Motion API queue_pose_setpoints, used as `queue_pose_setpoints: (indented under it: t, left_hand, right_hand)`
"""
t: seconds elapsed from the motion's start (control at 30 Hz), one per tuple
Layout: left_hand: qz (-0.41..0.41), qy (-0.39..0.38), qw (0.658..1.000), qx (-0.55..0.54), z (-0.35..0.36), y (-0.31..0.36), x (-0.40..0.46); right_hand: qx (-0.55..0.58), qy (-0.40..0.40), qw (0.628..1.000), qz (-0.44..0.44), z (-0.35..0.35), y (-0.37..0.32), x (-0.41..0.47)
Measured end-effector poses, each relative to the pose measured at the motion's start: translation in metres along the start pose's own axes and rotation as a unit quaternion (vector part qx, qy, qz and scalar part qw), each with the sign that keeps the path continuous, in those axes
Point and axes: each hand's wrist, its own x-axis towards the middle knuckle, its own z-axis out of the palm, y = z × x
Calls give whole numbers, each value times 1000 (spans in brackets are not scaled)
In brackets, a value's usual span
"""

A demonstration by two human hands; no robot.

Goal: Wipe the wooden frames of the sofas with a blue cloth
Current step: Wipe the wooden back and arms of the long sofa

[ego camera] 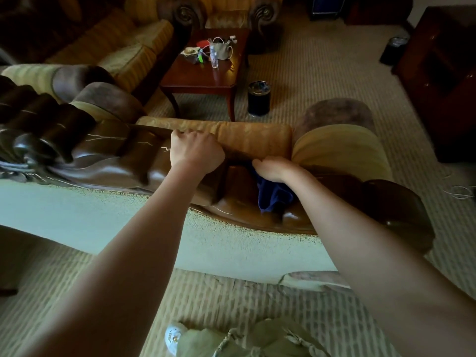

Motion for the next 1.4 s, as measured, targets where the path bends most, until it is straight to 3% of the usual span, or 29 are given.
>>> queue_pose_setpoints:
  t: [0.07,0.17,0.3,0.53,0.8,0.97,1.03,1.1,1.27,1.4]
  left_hand:
    - [0,0,1000,-4,0,0,1]
    - [1,12,1000,-25,0,-1,2]
    - [-7,31,998,-56,1,0,3]
    - [1,43,997,-62,0,-2,2]
    - [10,40,997,-69,1,-4,1]
    - [12,48,995,-86,3,-5,-1]
    - [15,53,994,-89,4,-5,0]
    - [20,56,994,-93,5,-5,0]
    - [40,60,990,-120,3,-5,-1]
    - [70,68,983,-155,2,-7,-3]
  right_hand:
    - [32,14,999,-35,2,-7,-2]
    - [206,4,972,-109,3,-30,-6]
    - [311,-31,942,-122,4,-58,-8]
    - [217,-52,969,-111,-3,-46,4]
    - [75,-43,996,-12,-1,9,14]
    - [-103,115,988,-16,8,19,-14]
    - [-151,276,944,-100,24,27,-29]
    - [-113,384,901,-165,41,30,-39]
    - [89,338,907,-234,94,-13,-50]
    - [88,360,908,-196,84,-32,-47]
